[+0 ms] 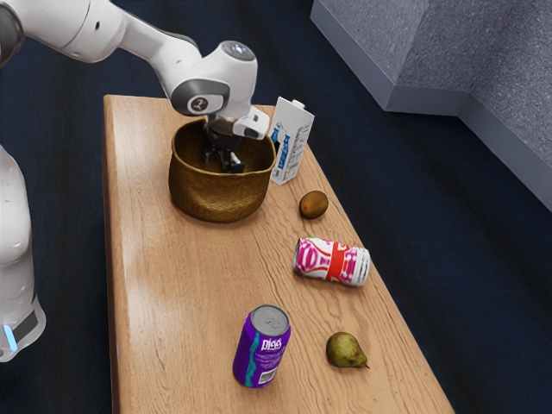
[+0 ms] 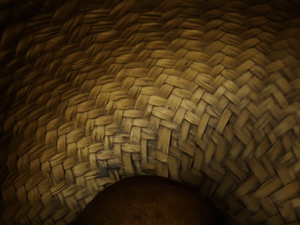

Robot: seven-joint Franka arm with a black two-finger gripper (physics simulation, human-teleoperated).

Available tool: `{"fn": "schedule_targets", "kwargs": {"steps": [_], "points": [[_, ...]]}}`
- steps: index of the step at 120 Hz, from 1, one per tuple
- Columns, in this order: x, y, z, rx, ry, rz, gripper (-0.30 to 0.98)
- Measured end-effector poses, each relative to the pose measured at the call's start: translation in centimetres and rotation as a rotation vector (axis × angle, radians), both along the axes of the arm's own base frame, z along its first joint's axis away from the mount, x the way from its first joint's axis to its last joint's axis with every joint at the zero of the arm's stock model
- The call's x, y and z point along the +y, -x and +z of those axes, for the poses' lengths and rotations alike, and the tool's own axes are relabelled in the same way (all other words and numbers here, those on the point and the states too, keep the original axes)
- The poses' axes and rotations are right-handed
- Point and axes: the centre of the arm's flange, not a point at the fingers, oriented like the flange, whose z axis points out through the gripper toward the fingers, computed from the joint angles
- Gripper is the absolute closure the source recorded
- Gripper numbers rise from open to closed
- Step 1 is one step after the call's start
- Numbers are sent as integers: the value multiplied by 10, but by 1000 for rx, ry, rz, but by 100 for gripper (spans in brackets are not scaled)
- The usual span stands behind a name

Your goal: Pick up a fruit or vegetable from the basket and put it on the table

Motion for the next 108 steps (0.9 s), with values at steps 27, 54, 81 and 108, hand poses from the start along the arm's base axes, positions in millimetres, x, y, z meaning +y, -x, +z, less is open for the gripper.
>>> {"fn": "schedule_targets", "kwargs": {"steps": [27,54,81,108], "points": [[7,8,-1,-8,-9,2,34],[8,11,-9,-19,-4,-9,30],[8,19,19,-79,-26,-2,57],[-14,23,103,-184,-89,-25,47]]}}
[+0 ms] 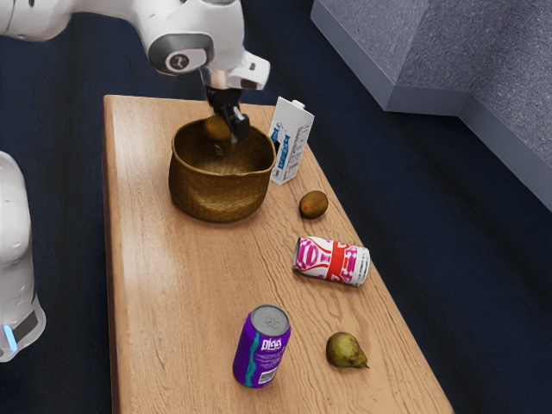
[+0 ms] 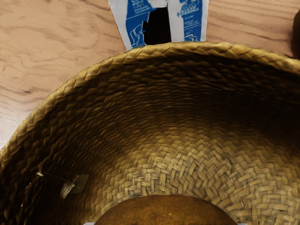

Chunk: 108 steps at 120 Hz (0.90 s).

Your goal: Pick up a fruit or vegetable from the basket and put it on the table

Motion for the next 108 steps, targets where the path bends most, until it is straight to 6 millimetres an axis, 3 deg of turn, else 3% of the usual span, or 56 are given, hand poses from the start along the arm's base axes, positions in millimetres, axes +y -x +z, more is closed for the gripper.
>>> {"fn": "schedule_targets", "kwargs": {"steps": [11,20,35,53,65,78,91,108], "points": [[-32,16,36,-44,-20,-46,43],[-81,25,55,-53,-38,-120,40],[-150,31,59,-26,-34,-236,40],[-204,32,64,-4,-26,-327,40],[-221,30,61,14,-14,-360,40],[-227,30,59,23,-7,-375,39],[-242,32,56,33,-15,-405,18],[-245,33,56,35,-15,-414,7]]}}
